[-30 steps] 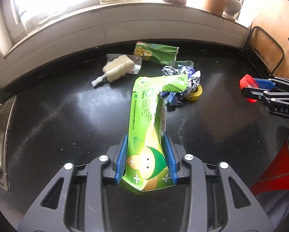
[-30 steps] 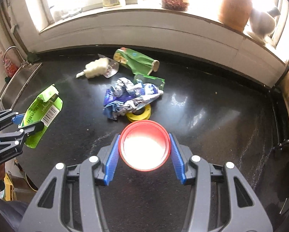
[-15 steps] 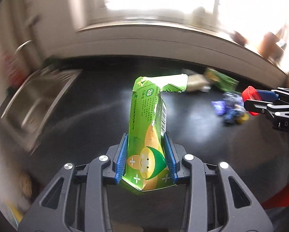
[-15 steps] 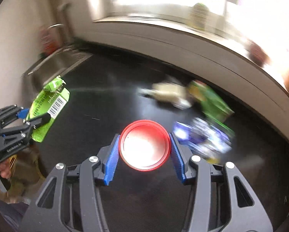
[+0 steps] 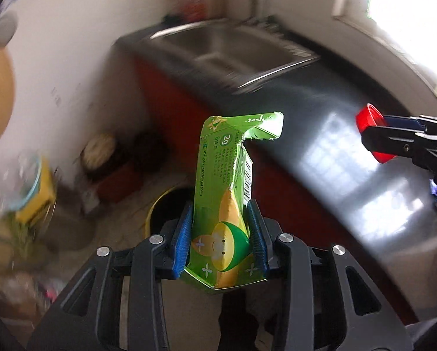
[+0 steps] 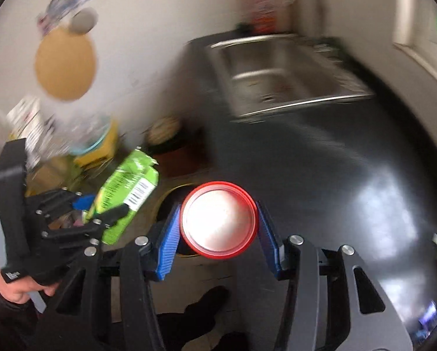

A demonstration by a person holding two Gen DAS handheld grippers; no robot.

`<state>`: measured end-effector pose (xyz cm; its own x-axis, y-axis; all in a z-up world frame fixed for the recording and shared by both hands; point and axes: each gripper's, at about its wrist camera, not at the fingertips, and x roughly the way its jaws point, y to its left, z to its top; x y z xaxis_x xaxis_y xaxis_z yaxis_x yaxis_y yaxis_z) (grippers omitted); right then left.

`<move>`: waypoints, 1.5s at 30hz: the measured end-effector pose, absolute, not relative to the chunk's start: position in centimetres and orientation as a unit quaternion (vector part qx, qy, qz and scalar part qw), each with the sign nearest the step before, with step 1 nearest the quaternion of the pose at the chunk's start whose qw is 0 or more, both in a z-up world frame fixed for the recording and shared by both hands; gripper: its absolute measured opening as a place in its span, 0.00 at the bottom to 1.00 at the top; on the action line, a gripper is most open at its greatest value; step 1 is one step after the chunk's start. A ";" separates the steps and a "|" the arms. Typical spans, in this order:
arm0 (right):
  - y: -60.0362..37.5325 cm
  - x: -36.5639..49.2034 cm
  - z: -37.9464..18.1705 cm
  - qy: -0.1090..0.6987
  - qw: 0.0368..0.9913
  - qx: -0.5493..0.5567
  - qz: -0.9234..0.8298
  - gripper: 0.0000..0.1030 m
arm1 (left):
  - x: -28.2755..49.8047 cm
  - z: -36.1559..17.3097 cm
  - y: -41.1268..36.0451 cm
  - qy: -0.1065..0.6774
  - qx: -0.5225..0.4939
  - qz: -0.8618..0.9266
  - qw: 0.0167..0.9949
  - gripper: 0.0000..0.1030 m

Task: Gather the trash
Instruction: 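Carry carton and red lid to the black bin and open both tools over it, then bring both empty tools back over the counter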

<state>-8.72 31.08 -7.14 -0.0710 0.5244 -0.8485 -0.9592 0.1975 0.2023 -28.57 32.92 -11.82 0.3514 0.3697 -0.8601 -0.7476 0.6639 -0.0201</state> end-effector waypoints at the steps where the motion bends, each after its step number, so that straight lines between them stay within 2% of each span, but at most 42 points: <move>1: 31.9 -9.6 -7.7 0.445 0.626 -0.251 0.589 0.48 | -29.6 -12.7 33.3 0.452 -0.218 0.356 0.788 0.35; 11: 41.2 -16.1 -16.2 0.477 0.564 -0.308 0.599 0.48 | -34.7 -21.7 38.5 0.469 -0.278 0.341 0.766 0.35; 16: 44.5 -16.0 -19.4 0.492 0.558 -0.323 0.585 0.48 | -34.6 -24.3 40.6 0.473 -0.293 0.331 0.762 0.35; 22: 46.2 -16.0 -20.5 0.489 0.557 -0.333 0.583 0.48 | -33.9 -25.8 41.8 0.481 -0.289 0.323 0.762 0.36; 23: 46.3 -15.9 -20.5 0.490 0.557 -0.333 0.582 0.49 | -34.0 -26.2 42.1 0.481 -0.295 0.321 0.761 0.39; 24: 46.4 -15.9 -20.5 0.491 0.556 -0.333 0.582 0.52 | -34.0 -26.5 42.4 0.483 -0.299 0.319 0.759 0.51; 26: 46.4 -15.8 -20.3 0.484 0.563 -0.332 0.582 0.67 | -34.2 -26.7 42.8 0.485 -0.307 0.325 0.752 0.74; 35: 45.3 -15.1 -18.6 0.477 0.571 -0.325 0.584 0.69 | -34.6 -25.0 42.0 0.477 -0.295 0.333 0.758 0.75; 40: 42.2 -13.0 -14.3 0.470 0.600 -0.292 0.578 0.71 | -34.0 -21.6 40.3 0.479 -0.273 0.322 0.769 0.76; 43: 38.2 -10.2 -10.3 0.461 0.644 -0.260 0.553 0.80 | -32.2 -18.4 38.4 0.477 -0.242 0.306 0.788 0.85; 45: 34.5 -8.1 -7.9 0.456 0.676 -0.234 0.529 0.82 | -30.0 -15.7 36.6 0.472 -0.209 0.292 0.805 0.91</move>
